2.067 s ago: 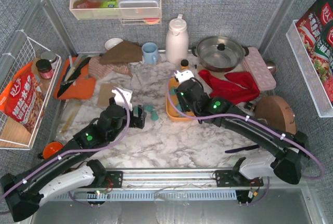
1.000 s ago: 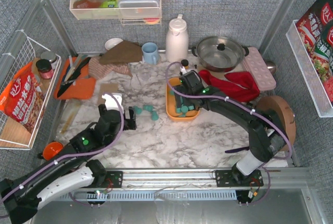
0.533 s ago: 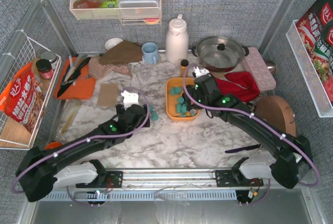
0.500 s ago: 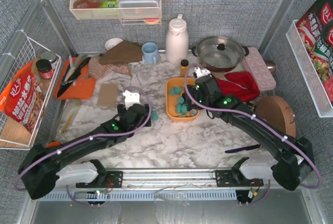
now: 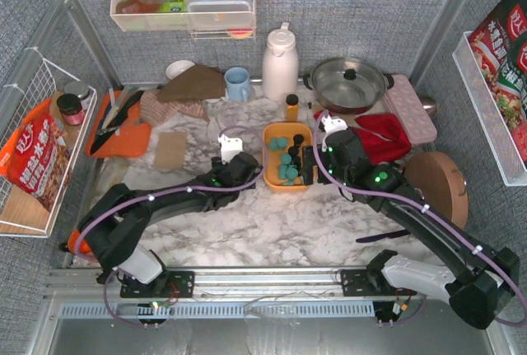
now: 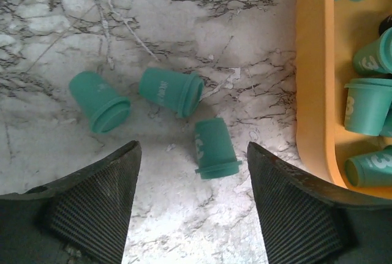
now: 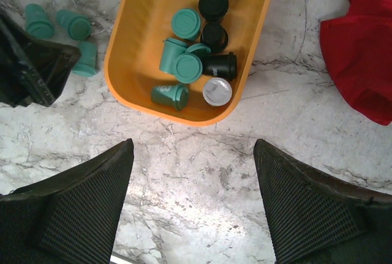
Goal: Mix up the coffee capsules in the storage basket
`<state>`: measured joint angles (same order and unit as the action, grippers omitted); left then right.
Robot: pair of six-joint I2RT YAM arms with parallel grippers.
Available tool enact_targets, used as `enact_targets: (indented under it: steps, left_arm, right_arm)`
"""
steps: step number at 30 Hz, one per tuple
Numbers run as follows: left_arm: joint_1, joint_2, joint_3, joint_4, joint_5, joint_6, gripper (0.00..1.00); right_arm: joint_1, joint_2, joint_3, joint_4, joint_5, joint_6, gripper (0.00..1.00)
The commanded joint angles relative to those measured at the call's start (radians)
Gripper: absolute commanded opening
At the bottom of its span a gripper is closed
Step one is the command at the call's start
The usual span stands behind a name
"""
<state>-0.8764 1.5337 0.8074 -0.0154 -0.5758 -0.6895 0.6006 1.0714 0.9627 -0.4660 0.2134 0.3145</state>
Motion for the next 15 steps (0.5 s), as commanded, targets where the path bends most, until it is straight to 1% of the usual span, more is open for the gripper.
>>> enact_targets:
  steps: [1,7,12,15]
  left_arm:
    - [0.003,0.071,0.045,0.012,0.023,-0.021,0.77]
    - [0.003,0.164,0.107,-0.044,0.086,-0.055,0.67]
    - [0.003,0.203,0.137,-0.094,0.124,-0.082,0.58]
    - [0.004,0.208,0.132,-0.109,0.121,-0.095,0.57]
  right_arm:
    - [-0.001,-0.024,-0.011,-0.013,-0.017,-0.007,0.84]
    - [-0.001,-0.046,-0.027,-0.016,-0.021,-0.015,0.83]
    - [0.000,-0.054,-0.034,-0.012,-0.022,-0.020,0.83]
    - [-0.001,-0.055,-0.033,-0.011,-0.029,-0.019,0.83]
